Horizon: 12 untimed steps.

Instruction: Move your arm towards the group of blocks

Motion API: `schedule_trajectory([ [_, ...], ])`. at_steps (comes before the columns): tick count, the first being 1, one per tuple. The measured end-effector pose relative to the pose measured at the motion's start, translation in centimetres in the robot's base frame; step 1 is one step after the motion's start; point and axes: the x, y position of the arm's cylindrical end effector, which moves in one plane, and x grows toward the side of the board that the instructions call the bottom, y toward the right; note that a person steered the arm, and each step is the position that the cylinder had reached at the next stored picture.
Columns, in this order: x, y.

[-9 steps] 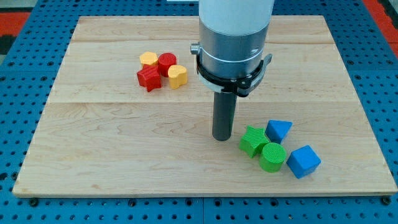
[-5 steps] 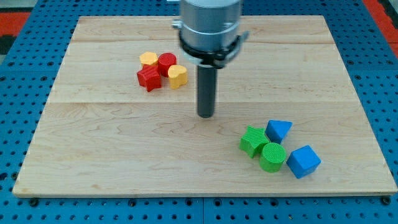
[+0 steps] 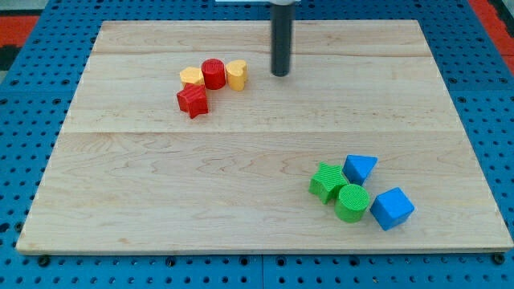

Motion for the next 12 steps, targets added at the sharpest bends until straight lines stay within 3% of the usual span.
schedule_trajectory([
  [1,1.4,3.6],
  [4,8.8,-13.3],
  [5,7.4,-17.5],
  [6,4.9,-18.7],
  [7,6.1,-18.0],
  [9,3.4,-19.2],
  [12,5.2,-16.2],
])
